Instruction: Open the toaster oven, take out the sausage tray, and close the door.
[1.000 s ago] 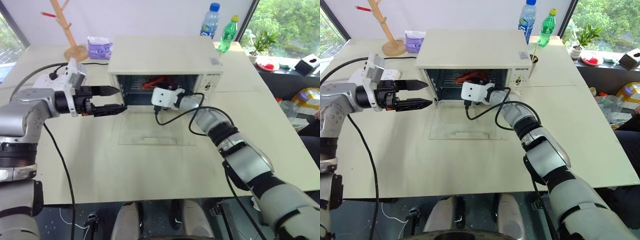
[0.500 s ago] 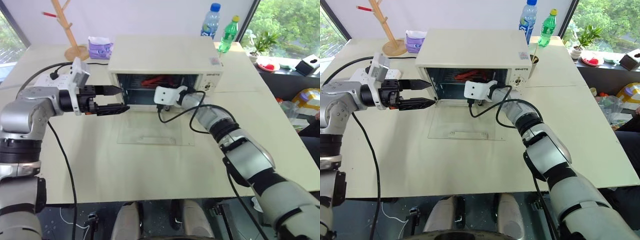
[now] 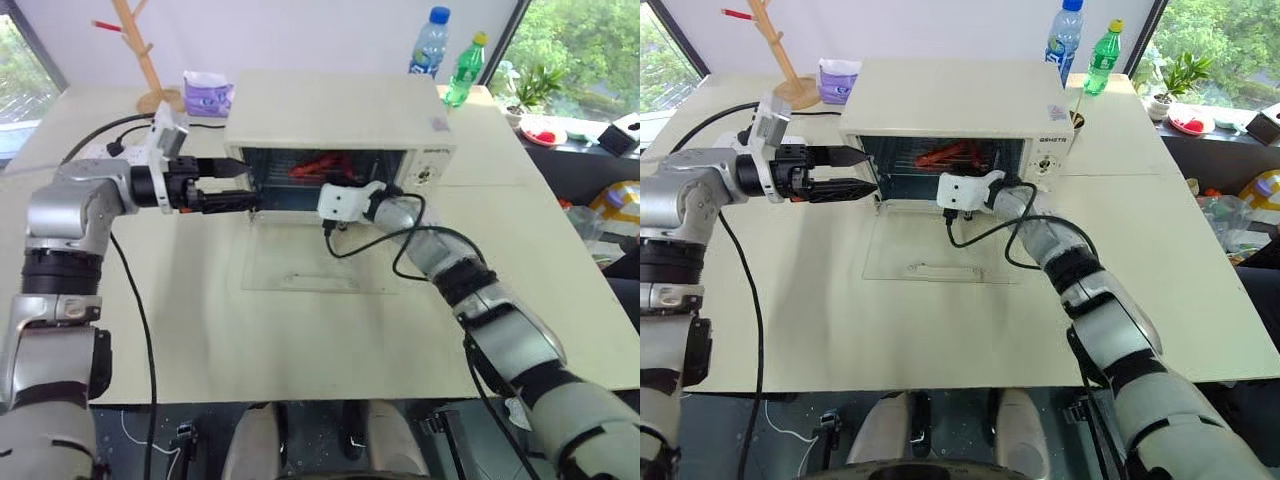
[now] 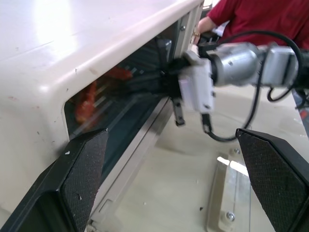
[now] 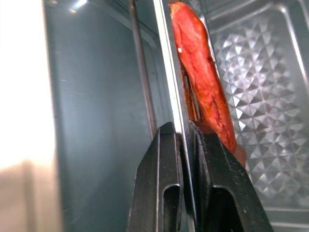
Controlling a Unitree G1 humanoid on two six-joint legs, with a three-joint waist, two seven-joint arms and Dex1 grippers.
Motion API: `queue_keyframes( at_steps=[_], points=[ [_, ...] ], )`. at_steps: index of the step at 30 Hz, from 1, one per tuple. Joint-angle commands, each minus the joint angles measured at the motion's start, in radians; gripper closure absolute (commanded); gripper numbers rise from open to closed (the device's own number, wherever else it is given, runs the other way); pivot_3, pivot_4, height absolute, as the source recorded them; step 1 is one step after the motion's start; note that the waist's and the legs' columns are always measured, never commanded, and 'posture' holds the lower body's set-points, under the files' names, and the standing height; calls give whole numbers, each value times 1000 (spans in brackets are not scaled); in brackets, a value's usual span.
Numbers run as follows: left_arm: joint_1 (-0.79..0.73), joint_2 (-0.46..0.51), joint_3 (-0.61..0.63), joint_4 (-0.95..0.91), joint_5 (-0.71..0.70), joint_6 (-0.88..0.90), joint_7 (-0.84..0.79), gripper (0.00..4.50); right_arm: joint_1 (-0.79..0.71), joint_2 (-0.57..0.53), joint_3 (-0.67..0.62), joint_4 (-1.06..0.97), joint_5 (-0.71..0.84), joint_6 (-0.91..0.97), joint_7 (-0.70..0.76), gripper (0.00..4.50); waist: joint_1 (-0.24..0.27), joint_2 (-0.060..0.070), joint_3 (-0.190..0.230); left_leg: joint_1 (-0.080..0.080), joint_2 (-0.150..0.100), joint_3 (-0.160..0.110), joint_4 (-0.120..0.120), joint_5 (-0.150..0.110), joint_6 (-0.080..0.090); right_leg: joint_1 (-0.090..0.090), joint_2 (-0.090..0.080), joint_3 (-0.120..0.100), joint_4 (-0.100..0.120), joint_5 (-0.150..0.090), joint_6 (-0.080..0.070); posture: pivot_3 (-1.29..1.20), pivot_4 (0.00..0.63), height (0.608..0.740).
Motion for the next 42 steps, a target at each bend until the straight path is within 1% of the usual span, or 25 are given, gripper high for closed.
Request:
queue_keyframes(
  at_steps=[1,8,12,15,20,31,36,42],
  points=[
    [-56,-5,16,45,29,-48,6,0,57,-2,-27,-185,32,22,51,4470,5,0,0,0,0,0,0,-1,1,0,0,0,0,0,0,0,150,722],
    [-74,-19,10,84,52,-76,-16,0,189,-42,-55,-427,28,108,117,4470,12,0,0,0,0,-1,1,-1,1,0,0,0,0,0,0,0,150,722],
    [-72,-22,12,91,61,-82,-24,0,286,-86,-80,-573,35,142,162,4470,14,0,0,0,-1,-1,1,-1,1,1,0,0,-1,0,0,0,150,722],
    [-69,-24,12,95,65,-86,-28,0,339,-111,-94,-645,28,149,181,4470,14,0,0,0,-1,-2,1,-1,1,1,0,0,-1,0,0,0,150,722],
    [-73,-28,9,112,75,-97,-32,0,399,-148,-111,-719,24,129,191,4470,15,-1,0,0,-1,-2,1,-1,1,2,0,0,-1,0,0,0,150,722],
    [-98,-40,13,158,94,-114,-28,0,480,-217,-143,-807,15,29,169,4470,11,-1,0,1,-1,-2,1,-1,1,2,0,0,-1,0,0,0,150,722],
    [-66,-10,41,86,54,-30,-38,0,508,-230,-161,-847,39,13,184,4470,10,-1,0,1,-1,-2,1,-1,1,2,1,0,-1,0,0,0,150,722],
    [52,83,109,-114,-74,210,-58,0,535,-287,-180,-861,74,-71,208,4470,5,-1,0,1,0,-2,0,-1,1,1,1,0,-1,0,0,0,150,722]
  ],
)
